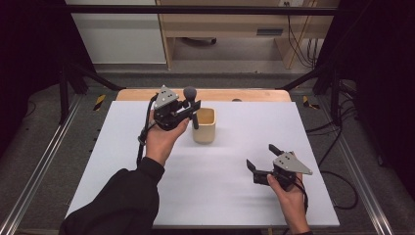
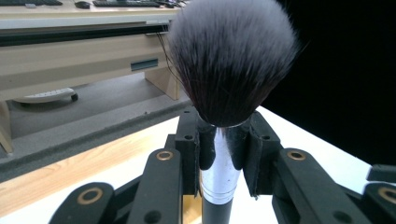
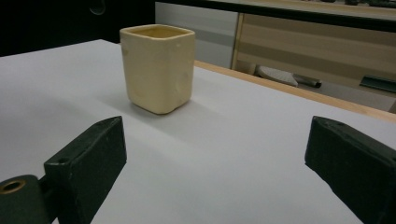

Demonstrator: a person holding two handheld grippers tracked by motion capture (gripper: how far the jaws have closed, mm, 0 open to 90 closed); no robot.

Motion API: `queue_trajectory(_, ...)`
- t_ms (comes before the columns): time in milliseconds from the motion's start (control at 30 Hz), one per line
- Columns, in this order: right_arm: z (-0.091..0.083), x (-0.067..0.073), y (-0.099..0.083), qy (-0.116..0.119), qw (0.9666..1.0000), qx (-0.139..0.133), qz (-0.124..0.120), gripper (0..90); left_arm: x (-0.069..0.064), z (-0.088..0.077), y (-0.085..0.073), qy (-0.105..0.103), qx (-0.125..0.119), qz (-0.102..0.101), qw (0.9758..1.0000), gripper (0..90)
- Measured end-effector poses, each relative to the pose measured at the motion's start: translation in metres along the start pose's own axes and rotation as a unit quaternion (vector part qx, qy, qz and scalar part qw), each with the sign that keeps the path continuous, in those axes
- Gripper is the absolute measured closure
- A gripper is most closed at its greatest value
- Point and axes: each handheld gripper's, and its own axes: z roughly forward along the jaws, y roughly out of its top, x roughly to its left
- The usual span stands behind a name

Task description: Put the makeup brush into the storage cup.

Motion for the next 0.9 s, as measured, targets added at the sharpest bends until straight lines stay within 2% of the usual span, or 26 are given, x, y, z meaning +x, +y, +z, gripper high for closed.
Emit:
queue_trajectory(167, -0.002, -0.006, -0.007, -0.009, 0.9999, 0.004, 0.009, 5.2, 0.004, 0.004, 0.005, 0.012, -0.005, -0.004, 0.9999, 70.5)
queue_trajectory(267, -0.004, -0.010, -0.009, -0.009, 0.9997, 0.012, 0.020, 4.2, 0.006, 0.006, 0.007, 0.018, -0.005, 0.004, 0.9998, 70.5)
queue_trajectory(467, -0.006, -0.012, -0.010, -0.010, 0.9993, 0.020, 0.031, 3.5, 0.009, 0.010, 0.009, 0.025, -0.013, -0.010, 0.9996, 70.5)
queue_trajectory(533, -0.006, -0.013, -0.010, -0.013, 0.9994, 0.019, 0.027, 3.5, 0.011, 0.011, 0.009, 0.025, -0.015, -0.016, 0.9994, 70.5)
queue_trajectory(900, -0.011, -0.018, -0.011, -0.016, 0.9990, 0.011, 0.040, 3.5, 0.010, 0.023, 0.011, 0.040, -0.024, -0.008, 0.9989, 70.5)
